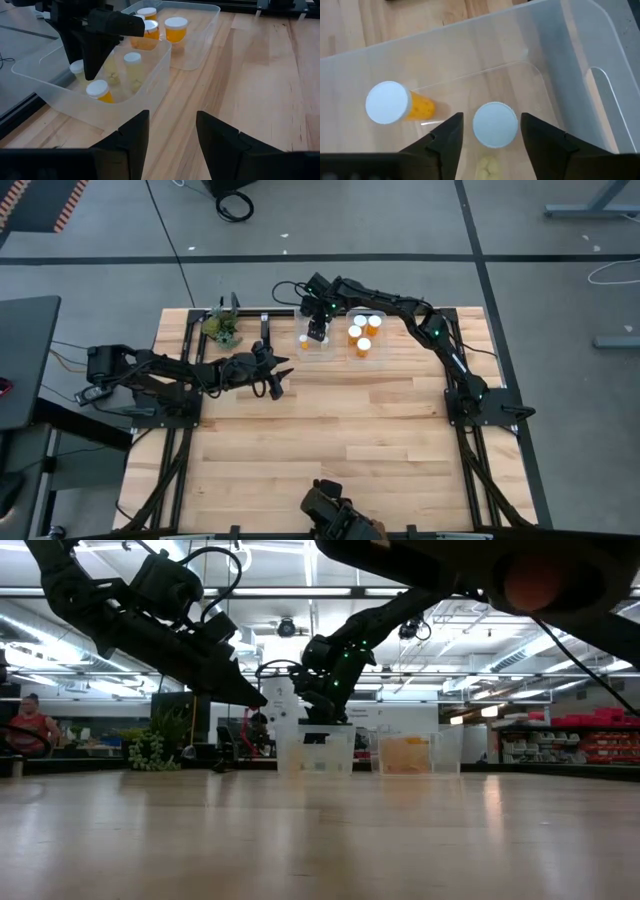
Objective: Pick and place medicine bottles into bin by pill shape (circle, oval)
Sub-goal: Return to Home Position
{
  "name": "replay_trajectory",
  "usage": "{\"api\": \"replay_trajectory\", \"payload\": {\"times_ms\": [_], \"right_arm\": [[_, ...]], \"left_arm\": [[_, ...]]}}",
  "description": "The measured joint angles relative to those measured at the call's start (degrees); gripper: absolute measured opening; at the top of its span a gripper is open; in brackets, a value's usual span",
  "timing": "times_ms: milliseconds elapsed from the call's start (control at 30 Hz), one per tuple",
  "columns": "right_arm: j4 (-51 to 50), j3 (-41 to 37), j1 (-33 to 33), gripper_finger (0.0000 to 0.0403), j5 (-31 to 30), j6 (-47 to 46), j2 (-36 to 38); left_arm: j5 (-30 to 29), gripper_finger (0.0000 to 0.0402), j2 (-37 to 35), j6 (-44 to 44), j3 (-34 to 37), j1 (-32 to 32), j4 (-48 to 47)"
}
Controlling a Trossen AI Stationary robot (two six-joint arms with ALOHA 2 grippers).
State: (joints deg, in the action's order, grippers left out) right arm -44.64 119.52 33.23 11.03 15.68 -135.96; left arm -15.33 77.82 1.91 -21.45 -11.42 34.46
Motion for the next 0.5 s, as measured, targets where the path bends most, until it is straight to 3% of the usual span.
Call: {"api": "replay_trajectory", "payload": {"times_ms": [500], "right_arm": [[-5.5, 6.3, 0.0, 0.0210, 0.0, 0.1, 0.1]], "left_arm": [[0.0, 0.0172, 0.0, -0.1, 0.0, 0.0, -0.5]]}}
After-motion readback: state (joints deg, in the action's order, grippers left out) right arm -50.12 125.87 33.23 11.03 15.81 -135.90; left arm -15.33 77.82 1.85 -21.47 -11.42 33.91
